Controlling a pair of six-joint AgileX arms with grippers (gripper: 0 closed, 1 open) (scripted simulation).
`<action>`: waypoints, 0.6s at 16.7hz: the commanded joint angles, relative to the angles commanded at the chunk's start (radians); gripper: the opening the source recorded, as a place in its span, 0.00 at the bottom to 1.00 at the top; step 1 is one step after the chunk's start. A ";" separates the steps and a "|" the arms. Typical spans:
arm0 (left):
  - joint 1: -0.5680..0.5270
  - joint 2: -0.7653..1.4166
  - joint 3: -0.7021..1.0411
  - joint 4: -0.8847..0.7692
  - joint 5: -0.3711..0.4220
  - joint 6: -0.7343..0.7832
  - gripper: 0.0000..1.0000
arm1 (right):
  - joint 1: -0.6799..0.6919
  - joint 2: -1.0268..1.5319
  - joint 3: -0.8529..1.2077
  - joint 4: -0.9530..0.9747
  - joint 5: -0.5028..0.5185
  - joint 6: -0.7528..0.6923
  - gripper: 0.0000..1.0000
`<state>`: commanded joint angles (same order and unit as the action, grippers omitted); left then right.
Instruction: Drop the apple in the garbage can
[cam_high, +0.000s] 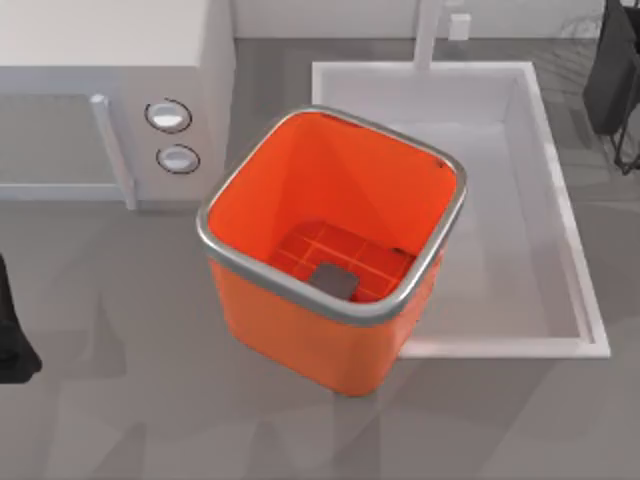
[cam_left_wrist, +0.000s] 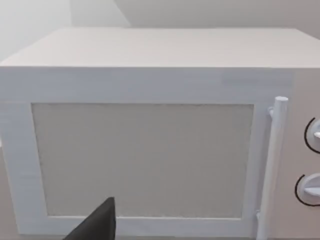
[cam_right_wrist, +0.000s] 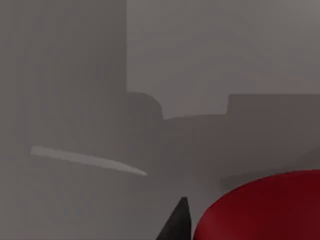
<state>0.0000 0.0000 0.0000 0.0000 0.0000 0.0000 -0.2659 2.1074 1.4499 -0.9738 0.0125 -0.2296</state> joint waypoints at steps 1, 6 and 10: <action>0.000 0.000 0.000 0.000 0.000 0.000 1.00 | -0.001 -0.005 0.033 -0.034 0.000 -0.001 0.00; 0.000 0.000 0.000 0.000 0.000 0.000 1.00 | -0.001 -0.049 0.247 -0.332 0.000 -0.006 0.00; 0.000 0.000 0.000 0.000 0.000 0.000 1.00 | -0.002 -0.095 0.388 -0.498 0.000 -0.006 0.00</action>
<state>0.0000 0.0000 0.0000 0.0000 0.0000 0.0000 -0.2678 2.0120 1.8379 -1.4716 0.0124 -0.2360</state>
